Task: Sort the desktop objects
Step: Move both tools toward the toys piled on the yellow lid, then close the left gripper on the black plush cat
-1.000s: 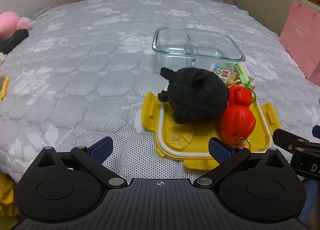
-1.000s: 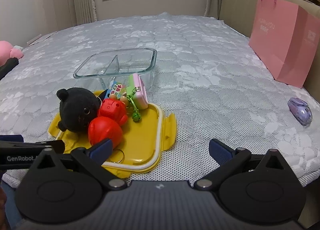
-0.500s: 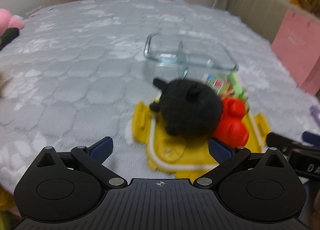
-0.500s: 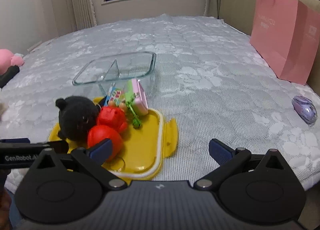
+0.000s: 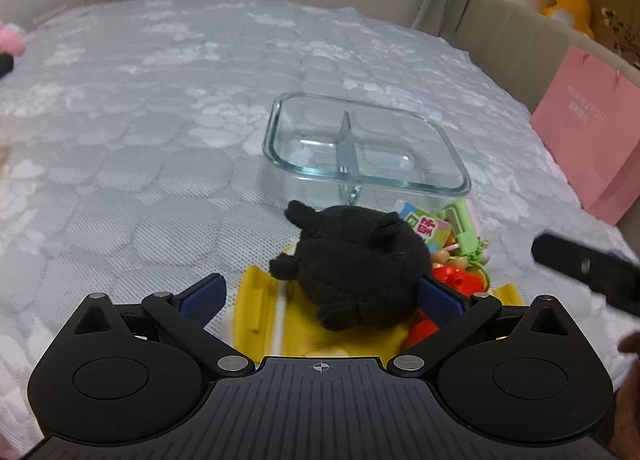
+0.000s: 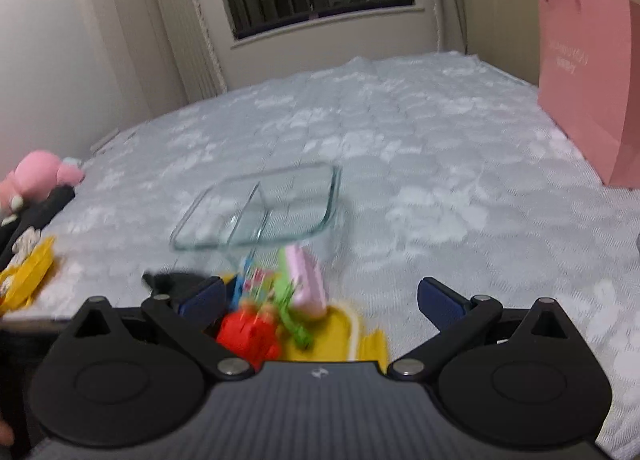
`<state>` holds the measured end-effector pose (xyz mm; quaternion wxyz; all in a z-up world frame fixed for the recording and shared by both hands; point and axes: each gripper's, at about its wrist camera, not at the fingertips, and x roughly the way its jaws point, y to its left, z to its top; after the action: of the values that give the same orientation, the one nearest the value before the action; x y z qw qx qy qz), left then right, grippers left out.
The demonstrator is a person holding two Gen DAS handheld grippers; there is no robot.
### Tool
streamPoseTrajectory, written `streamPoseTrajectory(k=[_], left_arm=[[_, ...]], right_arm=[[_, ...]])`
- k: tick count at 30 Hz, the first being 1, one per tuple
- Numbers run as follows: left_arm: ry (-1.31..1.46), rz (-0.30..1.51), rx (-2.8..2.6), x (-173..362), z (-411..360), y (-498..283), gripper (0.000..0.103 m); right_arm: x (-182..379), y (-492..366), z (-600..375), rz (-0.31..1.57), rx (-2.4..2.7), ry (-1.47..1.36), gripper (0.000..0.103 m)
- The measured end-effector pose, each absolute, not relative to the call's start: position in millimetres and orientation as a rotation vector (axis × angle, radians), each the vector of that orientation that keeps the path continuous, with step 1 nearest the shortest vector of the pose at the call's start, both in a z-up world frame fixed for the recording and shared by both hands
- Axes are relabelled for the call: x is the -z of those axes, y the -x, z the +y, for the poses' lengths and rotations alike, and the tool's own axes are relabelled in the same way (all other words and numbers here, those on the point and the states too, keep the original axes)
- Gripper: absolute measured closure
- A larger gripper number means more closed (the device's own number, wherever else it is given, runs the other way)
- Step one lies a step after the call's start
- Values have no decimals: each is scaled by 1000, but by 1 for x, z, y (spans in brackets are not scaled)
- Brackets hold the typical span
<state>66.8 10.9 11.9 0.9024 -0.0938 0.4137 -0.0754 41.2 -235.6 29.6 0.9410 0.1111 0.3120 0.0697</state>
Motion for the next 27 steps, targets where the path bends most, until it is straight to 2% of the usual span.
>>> streamPoseTrajectory(k=[5,10,16,20,25,27], left_arm=[[265,822,179,-27,13,-70,0],[227,863,110,-22,-5,-89,0],[186,888,67,-6,-22,-98,0],[273,912,100,5,-10,-93,0],[337,902,175,11,6,-84,0],[341,895,188,11,11,-82,8]], right_arm=[[-24,-63,-261,697,-186,-345,0],[-20,-67,-273,718,-223,-466,0],[-34,-59,-260,655,-218,-318,0],[-36,-52,-254,592,-171,-202,0],[-26,-57,-259,624,-163,-238,0],[-22,-60,-262,641,-164,-255,0]])
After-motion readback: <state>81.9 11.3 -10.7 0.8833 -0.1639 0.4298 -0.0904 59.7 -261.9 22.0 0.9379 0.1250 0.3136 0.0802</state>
